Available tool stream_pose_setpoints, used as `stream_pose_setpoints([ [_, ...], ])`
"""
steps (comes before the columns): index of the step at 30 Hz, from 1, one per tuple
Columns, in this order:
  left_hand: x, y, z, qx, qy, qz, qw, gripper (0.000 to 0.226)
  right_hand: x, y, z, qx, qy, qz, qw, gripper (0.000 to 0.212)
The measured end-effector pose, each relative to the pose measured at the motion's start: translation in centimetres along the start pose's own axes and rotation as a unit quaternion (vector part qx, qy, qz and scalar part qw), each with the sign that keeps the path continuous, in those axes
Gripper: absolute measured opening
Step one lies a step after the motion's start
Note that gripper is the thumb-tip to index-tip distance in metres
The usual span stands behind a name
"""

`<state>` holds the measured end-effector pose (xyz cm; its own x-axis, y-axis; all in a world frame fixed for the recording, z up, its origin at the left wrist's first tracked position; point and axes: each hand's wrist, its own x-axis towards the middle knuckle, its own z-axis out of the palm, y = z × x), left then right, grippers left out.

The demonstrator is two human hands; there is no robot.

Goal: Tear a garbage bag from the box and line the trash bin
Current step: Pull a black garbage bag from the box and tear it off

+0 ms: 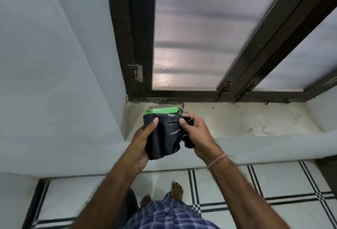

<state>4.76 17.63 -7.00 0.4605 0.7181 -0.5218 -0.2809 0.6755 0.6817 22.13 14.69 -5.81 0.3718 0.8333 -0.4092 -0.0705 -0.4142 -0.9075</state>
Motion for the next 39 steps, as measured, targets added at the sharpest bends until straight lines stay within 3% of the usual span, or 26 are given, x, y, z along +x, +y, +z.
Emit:
stream_pose_setpoints([
  [3, -0.3, 0.2, -0.4, -0.019, 0.001, 0.004, 1.0, 0.043, -0.3, -0.5, 0.5, 0.027, -0.004, 0.0, 1.0, 0.022],
  [5, -0.5, 0.5, -0.5, -0.021, 0.002, 0.004, 1.0, 0.042, -0.8, -1.2, 0.5, 0.017, -0.063, 0.003, 0.998, 0.032],
  [8, -0.7, 0.7, -0.7, -0.01, -0.001, 0.008, 1.0, 0.044, -1.4, -1.5, 0.9, -0.031, -0.119, -0.009, 0.992, 0.03],
  [12, -0.9, 0.8, -1.0, -0.012, -0.002, 0.01, 1.0, 0.042, -0.8, -0.8, 1.1, -0.039, -0.073, -0.012, 0.996, 0.022],
  [17, -0.9, 0.7, -1.2, -0.021, 0.013, 0.005, 1.0, 0.044, -0.2, -0.4, 1.3, 0.039, -0.016, -0.003, 0.999, 0.02],
  [20, -1.1, 0.7, -1.0, -0.024, 0.009, 0.005, 1.0, 0.045, -0.3, -0.5, 1.2, 0.042, -0.055, 0.004, 0.998, 0.028],
  [23, -1.3, 0.7, -0.6, -0.015, 0.01, 0.009, 1.0, 0.043, -1.0, -0.6, 0.8, -0.049, -0.117, 0.0, 0.992, 0.038],
  [33, -1.5, 0.6, -0.3, -0.017, 0.015, 0.004, 1.0, 0.041, -1.1, -0.6, 0.7, 0.012, -0.057, 0.012, 0.998, 0.008],
  [39, -1.3, 0.2, 0.0, -0.047, 0.016, -0.011, 0.999, 0.05, -0.7, -0.1, 0.6, 0.044, -0.061, 0.01, 0.997, 0.023],
])
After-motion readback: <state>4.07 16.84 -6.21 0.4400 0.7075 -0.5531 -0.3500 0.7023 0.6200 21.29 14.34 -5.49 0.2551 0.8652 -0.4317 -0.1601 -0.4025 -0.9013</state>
